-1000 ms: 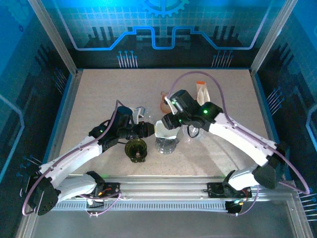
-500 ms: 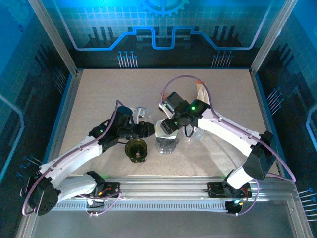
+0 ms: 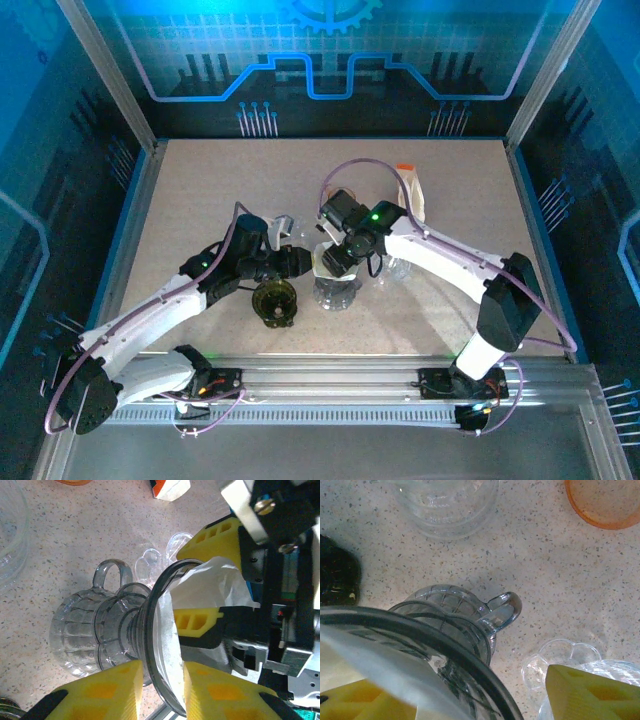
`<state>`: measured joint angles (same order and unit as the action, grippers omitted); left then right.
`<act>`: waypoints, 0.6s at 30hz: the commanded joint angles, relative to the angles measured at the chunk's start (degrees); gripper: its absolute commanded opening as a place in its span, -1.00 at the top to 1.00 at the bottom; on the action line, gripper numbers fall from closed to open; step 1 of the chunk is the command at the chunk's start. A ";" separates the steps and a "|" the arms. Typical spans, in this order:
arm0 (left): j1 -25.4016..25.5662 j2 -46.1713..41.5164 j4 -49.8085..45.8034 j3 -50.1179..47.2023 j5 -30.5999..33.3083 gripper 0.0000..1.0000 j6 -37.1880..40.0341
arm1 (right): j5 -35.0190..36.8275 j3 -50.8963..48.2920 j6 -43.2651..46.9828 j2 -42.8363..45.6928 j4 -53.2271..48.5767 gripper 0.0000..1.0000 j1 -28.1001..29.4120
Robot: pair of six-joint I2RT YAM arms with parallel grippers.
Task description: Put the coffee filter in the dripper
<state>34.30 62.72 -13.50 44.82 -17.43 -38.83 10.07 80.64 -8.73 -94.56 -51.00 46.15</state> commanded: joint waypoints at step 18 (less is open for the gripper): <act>0.51 0.10 0.58 -0.84 -1.55 0.18 -0.34 | -0.16 -3.00 -0.61 -2.32 2.27 -0.33 -0.23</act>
<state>34.30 62.72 -13.41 44.82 -17.76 -39.00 9.93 78.78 -8.82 -96.38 -49.52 46.15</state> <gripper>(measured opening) 0.412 0.666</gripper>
